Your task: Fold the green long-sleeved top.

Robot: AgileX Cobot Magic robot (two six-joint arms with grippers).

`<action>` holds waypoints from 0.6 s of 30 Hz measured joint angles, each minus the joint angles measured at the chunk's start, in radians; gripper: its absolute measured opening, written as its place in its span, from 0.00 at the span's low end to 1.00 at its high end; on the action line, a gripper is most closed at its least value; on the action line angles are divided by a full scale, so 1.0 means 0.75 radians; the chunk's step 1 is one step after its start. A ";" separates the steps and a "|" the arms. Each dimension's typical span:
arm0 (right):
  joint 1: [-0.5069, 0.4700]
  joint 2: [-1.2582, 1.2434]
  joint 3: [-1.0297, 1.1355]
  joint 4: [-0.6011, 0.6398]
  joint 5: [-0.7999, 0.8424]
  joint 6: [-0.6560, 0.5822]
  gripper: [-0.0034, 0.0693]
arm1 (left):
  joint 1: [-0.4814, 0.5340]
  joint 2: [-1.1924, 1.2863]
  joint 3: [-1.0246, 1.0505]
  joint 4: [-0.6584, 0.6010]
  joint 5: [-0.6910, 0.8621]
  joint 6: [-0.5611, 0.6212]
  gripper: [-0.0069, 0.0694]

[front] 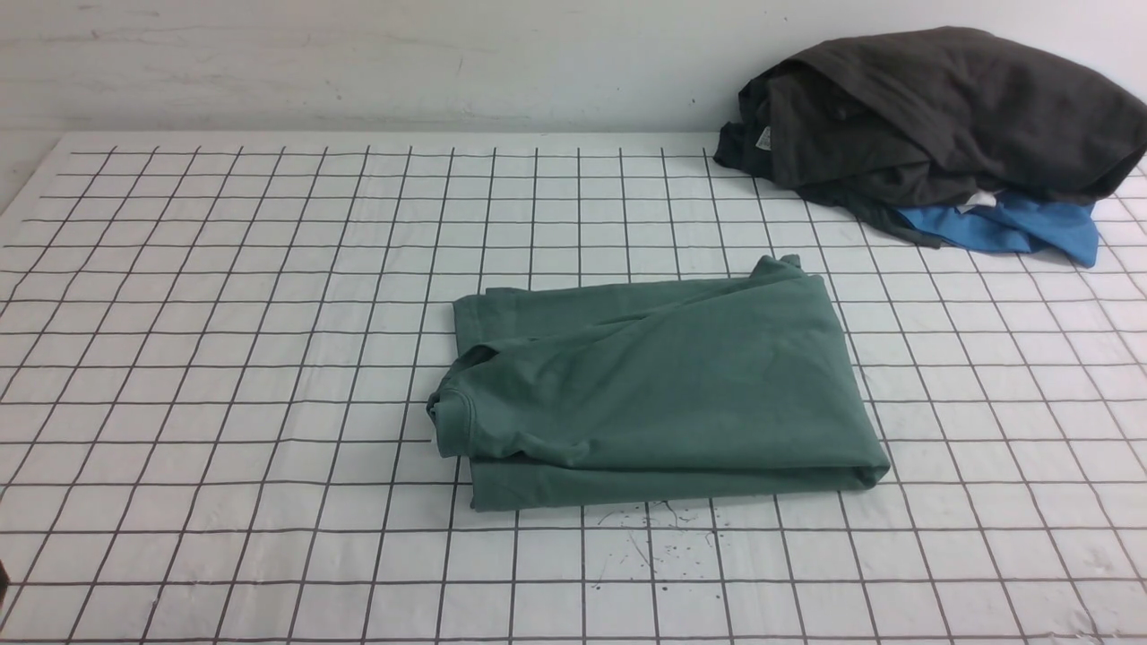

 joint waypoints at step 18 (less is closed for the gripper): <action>0.000 0.000 0.000 0.000 0.000 0.000 0.03 | -0.025 0.000 0.032 0.003 0.192 0.001 0.08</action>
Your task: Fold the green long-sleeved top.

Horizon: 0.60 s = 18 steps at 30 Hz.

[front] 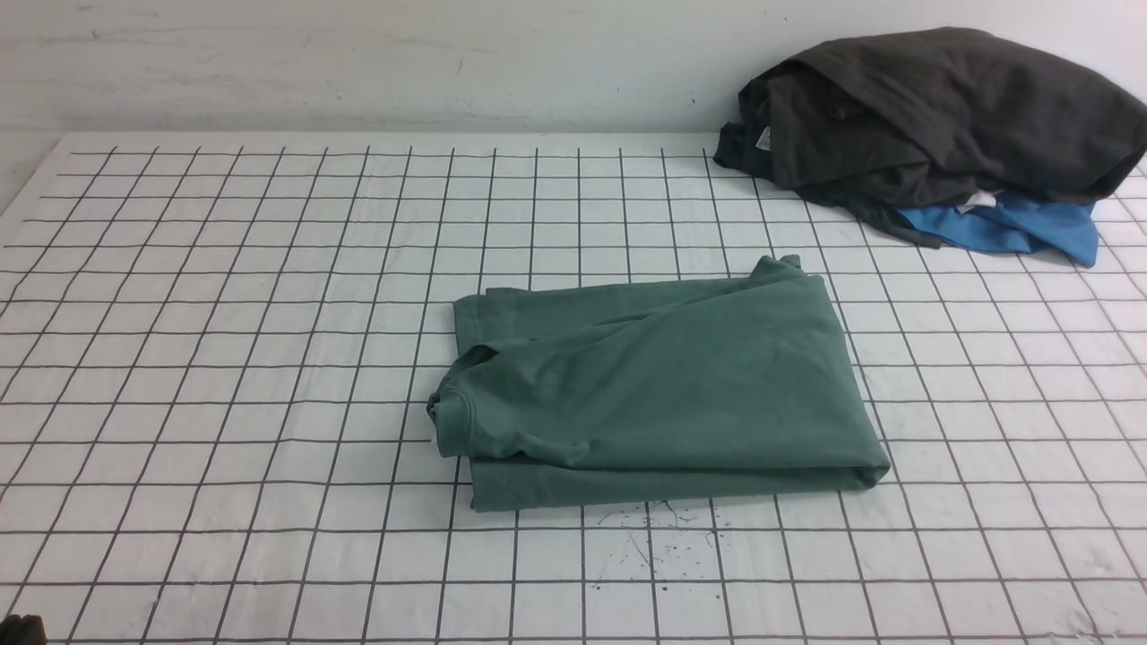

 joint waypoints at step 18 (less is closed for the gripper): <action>0.000 0.000 0.000 0.000 0.000 0.001 0.03 | 0.096 0.000 0.000 -0.002 0.001 0.000 0.08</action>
